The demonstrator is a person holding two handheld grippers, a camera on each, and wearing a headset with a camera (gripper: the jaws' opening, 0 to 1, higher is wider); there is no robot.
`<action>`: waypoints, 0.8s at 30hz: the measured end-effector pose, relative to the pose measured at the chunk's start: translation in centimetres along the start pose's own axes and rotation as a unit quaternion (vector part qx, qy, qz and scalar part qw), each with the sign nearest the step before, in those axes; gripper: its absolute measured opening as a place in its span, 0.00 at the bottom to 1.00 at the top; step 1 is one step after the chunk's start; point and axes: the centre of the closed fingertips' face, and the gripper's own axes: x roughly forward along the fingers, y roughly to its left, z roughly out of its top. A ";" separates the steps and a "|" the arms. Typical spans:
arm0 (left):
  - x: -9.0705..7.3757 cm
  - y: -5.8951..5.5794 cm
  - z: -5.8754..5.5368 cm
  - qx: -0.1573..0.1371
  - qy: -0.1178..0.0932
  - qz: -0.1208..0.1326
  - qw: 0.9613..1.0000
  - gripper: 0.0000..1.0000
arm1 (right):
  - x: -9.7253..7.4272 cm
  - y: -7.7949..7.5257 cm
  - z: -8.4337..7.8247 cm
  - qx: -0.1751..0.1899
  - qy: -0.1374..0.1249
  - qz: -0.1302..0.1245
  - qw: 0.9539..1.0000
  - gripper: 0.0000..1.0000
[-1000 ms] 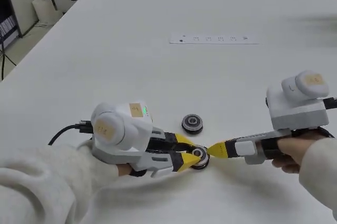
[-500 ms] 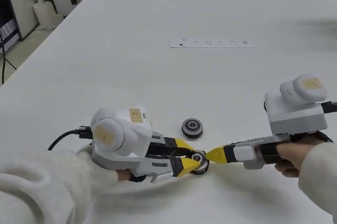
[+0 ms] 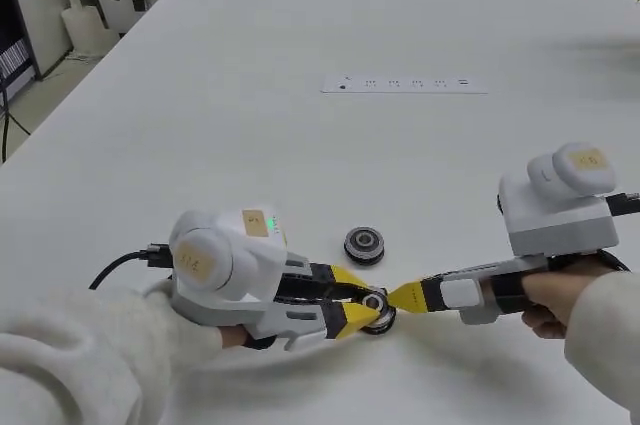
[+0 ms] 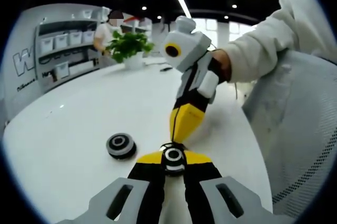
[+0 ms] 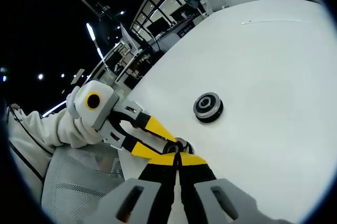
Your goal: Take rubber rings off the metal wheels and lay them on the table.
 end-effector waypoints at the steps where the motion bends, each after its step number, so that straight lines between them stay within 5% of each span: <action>1: 0.0 0.0 0.0 0.000 0.000 0.000 1.000 0.13 | 0.0 0.0 0.0 0.000 0.000 0.000 1.000 0.00; 24: 0.0 0.0 0.0 0.003 0.000 0.000 1.000 0.13 | 0.0 0.6 0.1 -0.003 0.001 0.010 1.000 0.00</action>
